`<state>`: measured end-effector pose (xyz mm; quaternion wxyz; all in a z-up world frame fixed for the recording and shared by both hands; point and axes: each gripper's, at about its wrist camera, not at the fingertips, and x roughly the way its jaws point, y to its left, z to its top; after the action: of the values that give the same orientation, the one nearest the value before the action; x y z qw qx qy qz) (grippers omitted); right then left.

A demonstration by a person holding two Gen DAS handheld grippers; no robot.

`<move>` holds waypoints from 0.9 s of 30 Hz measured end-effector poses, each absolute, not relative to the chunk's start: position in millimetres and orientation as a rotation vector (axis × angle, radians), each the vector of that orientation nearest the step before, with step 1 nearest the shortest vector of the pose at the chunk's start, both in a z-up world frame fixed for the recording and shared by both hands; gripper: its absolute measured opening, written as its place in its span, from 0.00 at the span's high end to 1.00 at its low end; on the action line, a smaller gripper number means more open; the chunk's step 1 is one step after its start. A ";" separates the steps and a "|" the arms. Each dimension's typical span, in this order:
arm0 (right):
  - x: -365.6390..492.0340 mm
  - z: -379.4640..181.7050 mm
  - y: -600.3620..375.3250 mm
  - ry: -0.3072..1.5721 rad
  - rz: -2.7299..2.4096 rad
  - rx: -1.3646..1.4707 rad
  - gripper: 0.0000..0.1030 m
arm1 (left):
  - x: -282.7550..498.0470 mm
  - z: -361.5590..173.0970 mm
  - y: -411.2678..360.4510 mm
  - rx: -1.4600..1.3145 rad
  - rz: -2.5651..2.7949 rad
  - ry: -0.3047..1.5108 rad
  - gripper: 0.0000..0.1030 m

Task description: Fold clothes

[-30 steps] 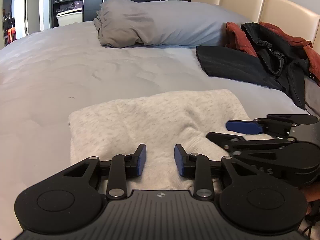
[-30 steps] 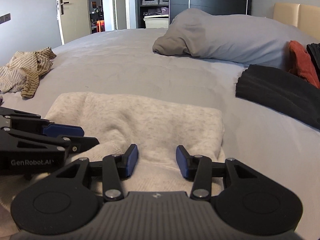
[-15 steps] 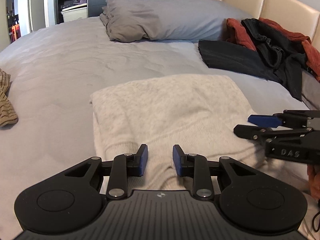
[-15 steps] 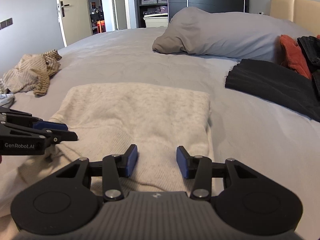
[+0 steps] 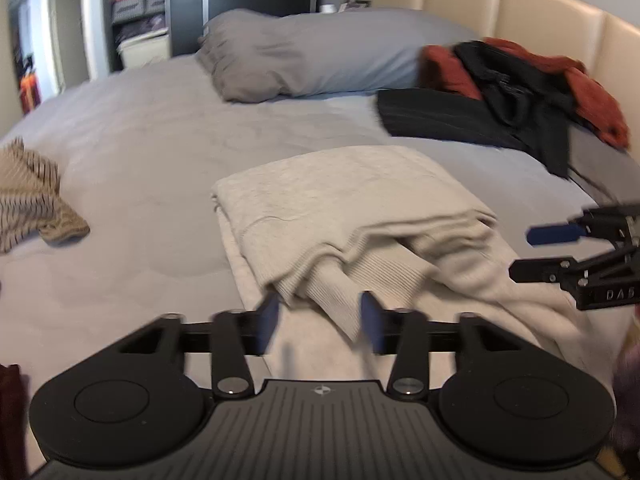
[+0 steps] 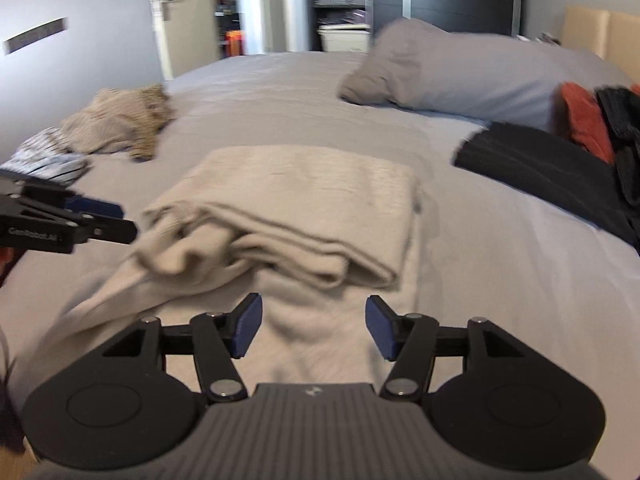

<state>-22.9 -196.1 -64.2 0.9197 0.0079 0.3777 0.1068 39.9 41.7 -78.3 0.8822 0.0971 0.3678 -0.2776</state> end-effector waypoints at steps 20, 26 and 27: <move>-140.5 -60.1 -146.4 0.765 0.719 -0.507 0.28 | -95.6 -78.8 33.3 0.643 -0.874 0.758 0.47; -157.8 -68.9 -143.6 0.800 0.755 -0.587 0.27 | -113.2 -87.3 30.3 0.718 -0.940 0.758 0.43; -159.6 -72.1 -142.7 0.809 0.761 -0.599 0.27 | -115.8 -88.9 30.1 0.728 -0.951 0.759 0.43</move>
<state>-159.6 -142.7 -72.1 0.8074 -0.2800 0.3782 0.3559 -115.8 30.1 -88.9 0.7591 0.3345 0.3485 -0.4365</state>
